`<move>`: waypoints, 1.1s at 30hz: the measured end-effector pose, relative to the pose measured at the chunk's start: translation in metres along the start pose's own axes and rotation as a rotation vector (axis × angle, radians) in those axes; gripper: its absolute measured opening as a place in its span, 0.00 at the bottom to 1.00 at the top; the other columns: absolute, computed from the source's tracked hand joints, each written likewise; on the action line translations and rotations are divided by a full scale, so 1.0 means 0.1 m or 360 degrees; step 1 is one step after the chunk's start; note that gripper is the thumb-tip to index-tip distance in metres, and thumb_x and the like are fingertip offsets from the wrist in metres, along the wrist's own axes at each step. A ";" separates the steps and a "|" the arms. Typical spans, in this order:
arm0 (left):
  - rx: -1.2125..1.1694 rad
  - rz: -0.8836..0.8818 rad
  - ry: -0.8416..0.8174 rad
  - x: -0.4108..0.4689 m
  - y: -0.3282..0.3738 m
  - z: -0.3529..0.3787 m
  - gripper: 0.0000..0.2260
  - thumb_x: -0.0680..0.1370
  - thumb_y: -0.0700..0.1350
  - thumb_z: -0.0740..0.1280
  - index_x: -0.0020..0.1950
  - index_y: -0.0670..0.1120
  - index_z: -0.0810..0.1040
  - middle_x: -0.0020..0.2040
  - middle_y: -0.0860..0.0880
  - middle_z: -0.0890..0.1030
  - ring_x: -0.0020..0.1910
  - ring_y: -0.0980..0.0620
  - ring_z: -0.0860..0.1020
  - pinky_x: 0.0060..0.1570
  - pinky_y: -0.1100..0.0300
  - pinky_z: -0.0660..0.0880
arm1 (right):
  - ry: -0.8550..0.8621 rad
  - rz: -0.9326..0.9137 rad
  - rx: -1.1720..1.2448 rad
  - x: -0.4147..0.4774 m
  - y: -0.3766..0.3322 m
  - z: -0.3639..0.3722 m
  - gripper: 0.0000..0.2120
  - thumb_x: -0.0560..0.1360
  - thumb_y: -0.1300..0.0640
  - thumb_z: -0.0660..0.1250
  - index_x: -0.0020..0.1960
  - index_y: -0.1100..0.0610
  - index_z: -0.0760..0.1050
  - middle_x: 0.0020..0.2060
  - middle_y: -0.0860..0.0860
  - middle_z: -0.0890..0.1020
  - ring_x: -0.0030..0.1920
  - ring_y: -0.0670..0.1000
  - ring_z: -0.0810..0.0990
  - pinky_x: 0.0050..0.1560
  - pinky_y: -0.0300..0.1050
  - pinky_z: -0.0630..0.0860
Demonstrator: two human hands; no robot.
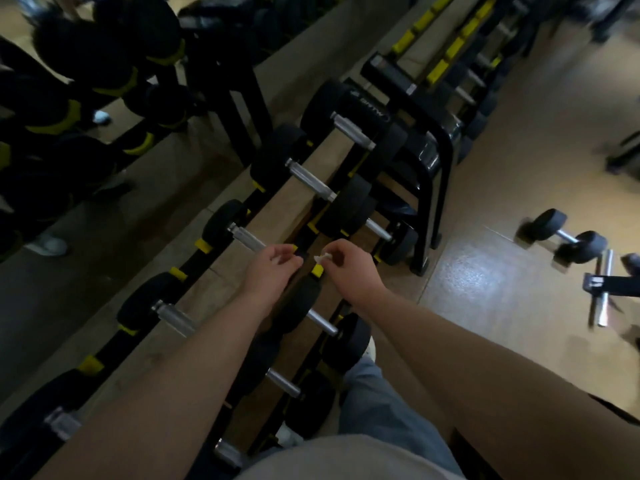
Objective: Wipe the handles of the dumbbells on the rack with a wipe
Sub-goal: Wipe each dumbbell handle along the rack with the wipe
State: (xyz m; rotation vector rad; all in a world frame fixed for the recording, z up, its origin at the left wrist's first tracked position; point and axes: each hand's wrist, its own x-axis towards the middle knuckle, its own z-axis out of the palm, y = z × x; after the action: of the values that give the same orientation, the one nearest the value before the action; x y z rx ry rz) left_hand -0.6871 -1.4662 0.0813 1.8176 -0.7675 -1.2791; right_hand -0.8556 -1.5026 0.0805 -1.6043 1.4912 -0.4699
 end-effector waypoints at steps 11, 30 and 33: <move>-0.0337 -0.0292 0.0322 1.00 0.49 0.75 0.17 0.79 0.31 0.56 0.60 0.47 0.77 0.55 0.46 0.81 0.49 0.52 0.78 0.46 0.58 0.75 | -0.0327 -0.0358 -0.0173 1.67 -0.17 -0.46 0.11 0.82 0.50 0.64 0.60 0.50 0.81 0.43 0.43 0.82 0.40 0.41 0.78 0.39 0.33 0.72; -0.0714 -0.0566 0.0627 1.12 0.73 1.14 0.10 0.83 0.46 0.60 0.55 0.47 0.81 0.42 0.49 0.78 0.40 0.54 0.74 0.38 0.61 0.70 | -0.0675 -0.0459 -0.0376 2.24 -0.18 -0.91 0.11 0.81 0.53 0.66 0.62 0.49 0.79 0.46 0.43 0.81 0.43 0.41 0.79 0.38 0.33 0.74; -0.0699 -0.0516 0.0544 1.16 0.73 1.16 0.15 0.80 0.36 0.60 0.64 0.49 0.77 0.53 0.49 0.78 0.52 0.54 0.76 0.43 0.63 0.73 | -0.0650 -0.0425 -0.0375 2.29 -0.19 -0.96 0.12 0.81 0.54 0.65 0.64 0.51 0.79 0.43 0.43 0.81 0.40 0.41 0.79 0.36 0.33 0.75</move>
State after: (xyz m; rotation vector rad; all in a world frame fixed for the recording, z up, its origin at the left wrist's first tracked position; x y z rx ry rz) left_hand -0.7642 -1.6279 0.0642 1.7634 0.0023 -1.1724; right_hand -0.8691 -1.7512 0.0848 -1.9589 1.0586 -0.0988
